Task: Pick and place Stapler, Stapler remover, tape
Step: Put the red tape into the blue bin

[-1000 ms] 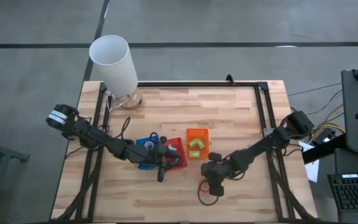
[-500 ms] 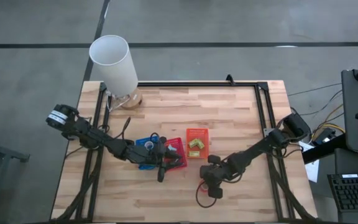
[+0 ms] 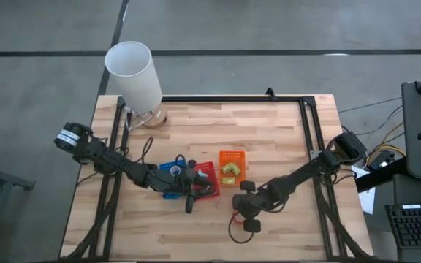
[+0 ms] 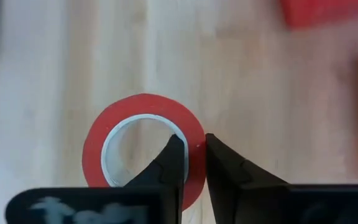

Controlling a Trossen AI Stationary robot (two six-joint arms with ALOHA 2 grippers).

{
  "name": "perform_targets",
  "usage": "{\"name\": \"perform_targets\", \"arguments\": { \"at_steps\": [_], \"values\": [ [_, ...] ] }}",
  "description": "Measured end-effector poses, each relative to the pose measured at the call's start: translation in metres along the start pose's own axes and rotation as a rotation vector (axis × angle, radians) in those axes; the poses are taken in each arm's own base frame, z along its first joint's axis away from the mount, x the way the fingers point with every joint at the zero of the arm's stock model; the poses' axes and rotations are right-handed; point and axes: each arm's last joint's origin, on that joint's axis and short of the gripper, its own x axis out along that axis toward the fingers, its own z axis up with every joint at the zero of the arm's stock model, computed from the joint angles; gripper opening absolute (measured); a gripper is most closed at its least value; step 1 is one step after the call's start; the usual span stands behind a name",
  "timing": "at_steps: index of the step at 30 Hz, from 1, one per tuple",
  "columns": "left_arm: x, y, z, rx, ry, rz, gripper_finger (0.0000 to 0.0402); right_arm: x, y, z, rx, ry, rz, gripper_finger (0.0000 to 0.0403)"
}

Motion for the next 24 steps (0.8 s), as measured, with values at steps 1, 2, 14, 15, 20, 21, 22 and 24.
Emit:
{"name": "perform_targets", "arguments": {
  "at_steps": [1, 2, 14, 15, 20, 21, 22, 24],
  "values": [
    [0.0, -0.001, 0.002, 0.006, -0.025, -0.011, 0.0145, -0.005, 0.001, 0.003, -0.01, -0.017, 0.004, 0.0041],
    [0.0, -0.003, 0.005, 0.017, -0.048, -0.023, 0.0145, -0.01, 0.002, 0.006, -0.021, -0.038, -0.001, 0.0043],
    [-0.007, -0.024, 0.005, 0.23, -0.094, -0.207, 0.0145, -0.108, 0.005, 0.018, -0.109, -0.466, -0.347, 0.0042],
    [-0.007, -0.024, 0.005, 0.226, -0.103, -0.205, 0.0145, -0.115, 0.008, 0.02, -0.117, -0.514, -0.358, 0.0042],
    [0.002, -0.025, 0.001, 0.227, -0.175, -0.221, 0.0145, -0.136, 0.022, 0.027, -0.199, -0.685, -0.319, 0.0039],
    [0.003, -0.025, 0.0, 0.226, -0.185, -0.224, 0.0145, -0.137, 0.023, 0.028, -0.212, -0.7, -0.316, 0.0039],
    [0.005, -0.025, -0.001, 0.223, -0.194, -0.223, 0.0145, -0.138, 0.024, 0.029, -0.221, -0.714, -0.315, 0.004],
    [0.01, -0.027, -0.001, 0.219, -0.208, -0.226, 0.0145, -0.137, 0.026, 0.031, -0.236, -0.734, -0.316, 0.0043]
  ]
}}
